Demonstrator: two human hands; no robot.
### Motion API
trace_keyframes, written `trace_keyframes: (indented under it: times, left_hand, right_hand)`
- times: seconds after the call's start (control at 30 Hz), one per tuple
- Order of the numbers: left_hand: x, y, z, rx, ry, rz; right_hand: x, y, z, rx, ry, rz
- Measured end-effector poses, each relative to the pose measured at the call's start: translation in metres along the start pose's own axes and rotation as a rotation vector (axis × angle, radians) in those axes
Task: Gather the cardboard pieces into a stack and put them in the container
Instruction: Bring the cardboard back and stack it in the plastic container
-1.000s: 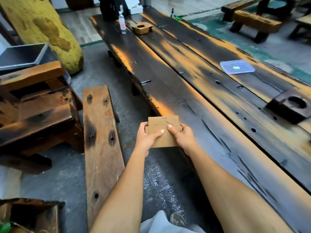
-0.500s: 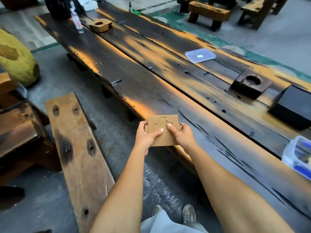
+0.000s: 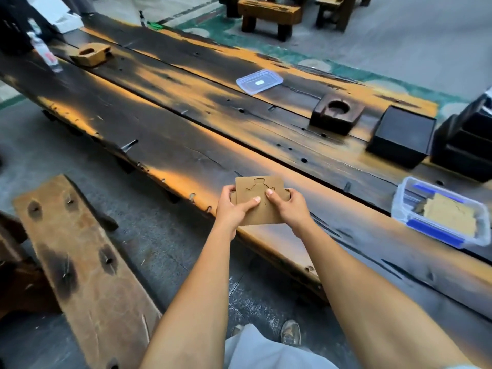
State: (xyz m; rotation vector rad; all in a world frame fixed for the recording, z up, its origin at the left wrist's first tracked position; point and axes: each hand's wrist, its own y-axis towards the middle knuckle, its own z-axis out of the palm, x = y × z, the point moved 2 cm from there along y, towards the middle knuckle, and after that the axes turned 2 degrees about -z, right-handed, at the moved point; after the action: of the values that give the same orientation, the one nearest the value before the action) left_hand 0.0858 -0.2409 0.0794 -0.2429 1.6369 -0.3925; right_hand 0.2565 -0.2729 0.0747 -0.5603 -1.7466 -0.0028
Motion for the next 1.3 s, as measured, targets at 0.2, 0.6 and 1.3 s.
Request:
trace_keyframes:
  times: [0.2,0.6,1.3]
  left_hand:
    - [-0.005,-0.007,0.058,0.055,0.040,0.016]
    - [-0.011,-0.021,0.187,0.171,0.120,0.025]
    - [0.004,0.047,0.328,0.486,0.367,-0.020]
  right_hand:
    - [-0.021,0.005,-0.058,-0.052,0.025,0.034]
    - [-0.050,0.005,-0.179,-0.189,0.095,0.055]
    - [-0.095,0.043,-0.286,-0.470,0.031,0.222]
